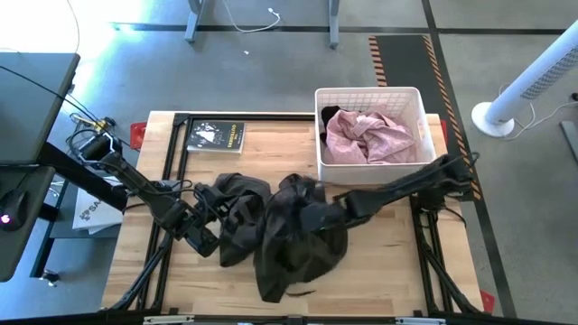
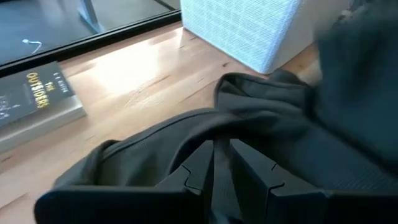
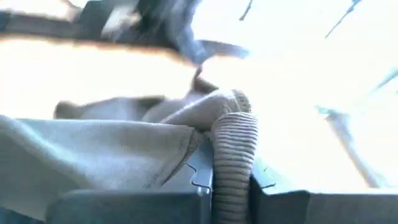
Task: Sort clothes
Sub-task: Put the black jacket into the white bin
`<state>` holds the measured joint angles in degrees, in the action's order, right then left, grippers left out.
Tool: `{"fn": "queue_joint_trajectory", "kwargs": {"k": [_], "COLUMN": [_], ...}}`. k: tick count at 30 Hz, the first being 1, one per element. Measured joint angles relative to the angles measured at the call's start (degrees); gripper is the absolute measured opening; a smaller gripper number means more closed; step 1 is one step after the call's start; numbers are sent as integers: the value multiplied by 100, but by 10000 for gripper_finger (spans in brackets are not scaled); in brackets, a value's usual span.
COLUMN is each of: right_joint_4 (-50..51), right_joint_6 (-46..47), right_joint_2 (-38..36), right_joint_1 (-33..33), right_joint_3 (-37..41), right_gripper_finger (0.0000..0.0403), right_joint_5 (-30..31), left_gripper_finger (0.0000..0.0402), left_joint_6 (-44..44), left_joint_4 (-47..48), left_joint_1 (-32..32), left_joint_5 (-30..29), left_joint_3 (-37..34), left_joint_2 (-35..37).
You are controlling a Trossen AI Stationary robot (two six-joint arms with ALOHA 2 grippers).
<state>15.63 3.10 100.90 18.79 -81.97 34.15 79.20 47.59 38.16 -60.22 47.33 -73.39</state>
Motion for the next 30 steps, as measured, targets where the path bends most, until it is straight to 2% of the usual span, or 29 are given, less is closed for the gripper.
{"fn": "queue_joint_trajectory", "kwargs": {"k": [4, 8, 11, 14, 17, 20, 23, 26, 30], "right_joint_4": [-489, -1311, -1600, -814, -135, -37, -288, -1260, -2473], "right_joint_6": [-725, -1789, -2103, -1474, -652, -626, -974, -1444, -1830], "right_joint_2": [-910, -1649, -2158, -2407, -2182, -1604, -1124, -664, -141], "right_joint_1": [79, 67, -32, -171, -246, -284, -495, -779, -1075], "right_joint_3": [0, -2, -14, -42, 18, 55, -175, -273, -267], "right_gripper_finger": [19, 19, 19, 19, 19, 19, 20, 24, 26], "right_joint_5": [656, 774, 563, -59, -932, -1581, -1529, -933, -1229], "left_gripper_finger": [48, 48, 48, 48, 48, 48, 48, 48, 48], "left_joint_6": [-407, -798, -797, -754, -780, -784, -784, -747, -643], "left_joint_4": [-448, -824, -851, -844, -833, -803, -689, -567, -303], "left_joint_1": [14, 14, -26, -103, -164, -211, -220, -204, -83], "left_joint_5": [-92, -169, -147, -5, 45, 61, 119, 228, 480], "left_joint_3": [0, 0, 0, 0, 0, 0, 0, 0, 0], "left_joint_2": [-99, -264, -386, -470, -508, -508, -493, -420, -182]}}
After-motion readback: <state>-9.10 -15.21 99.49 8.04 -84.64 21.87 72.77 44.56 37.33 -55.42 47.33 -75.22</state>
